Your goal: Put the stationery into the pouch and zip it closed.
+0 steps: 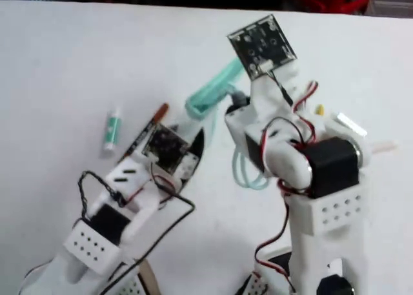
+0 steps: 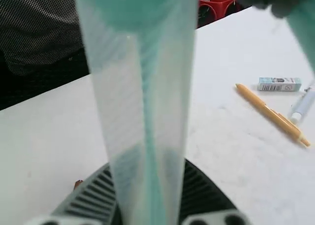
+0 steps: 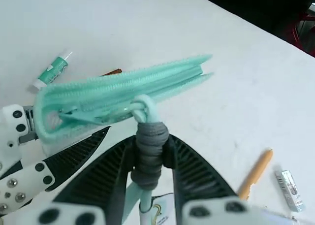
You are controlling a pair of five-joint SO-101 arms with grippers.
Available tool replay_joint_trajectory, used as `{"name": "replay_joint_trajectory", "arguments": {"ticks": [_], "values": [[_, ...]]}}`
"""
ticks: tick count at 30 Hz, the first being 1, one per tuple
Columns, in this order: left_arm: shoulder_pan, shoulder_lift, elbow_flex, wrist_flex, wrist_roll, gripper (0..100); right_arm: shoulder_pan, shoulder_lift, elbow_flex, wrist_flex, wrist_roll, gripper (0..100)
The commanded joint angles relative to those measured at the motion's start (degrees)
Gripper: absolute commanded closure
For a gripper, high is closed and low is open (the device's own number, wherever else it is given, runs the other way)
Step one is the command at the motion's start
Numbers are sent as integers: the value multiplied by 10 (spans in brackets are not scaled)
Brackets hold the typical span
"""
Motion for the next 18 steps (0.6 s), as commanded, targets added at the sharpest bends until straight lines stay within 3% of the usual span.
{"name": "replay_joint_trajectory", "arguments": {"ticks": [1,5,18], "values": [[26,-27,17,3,-4,973,16,2,-11,-31,1,981],[63,-28,33,3,-4,975,56,8,-8,-68,1,981],[62,-28,34,4,-5,976,139,65,-8,-120,19,981]]}}
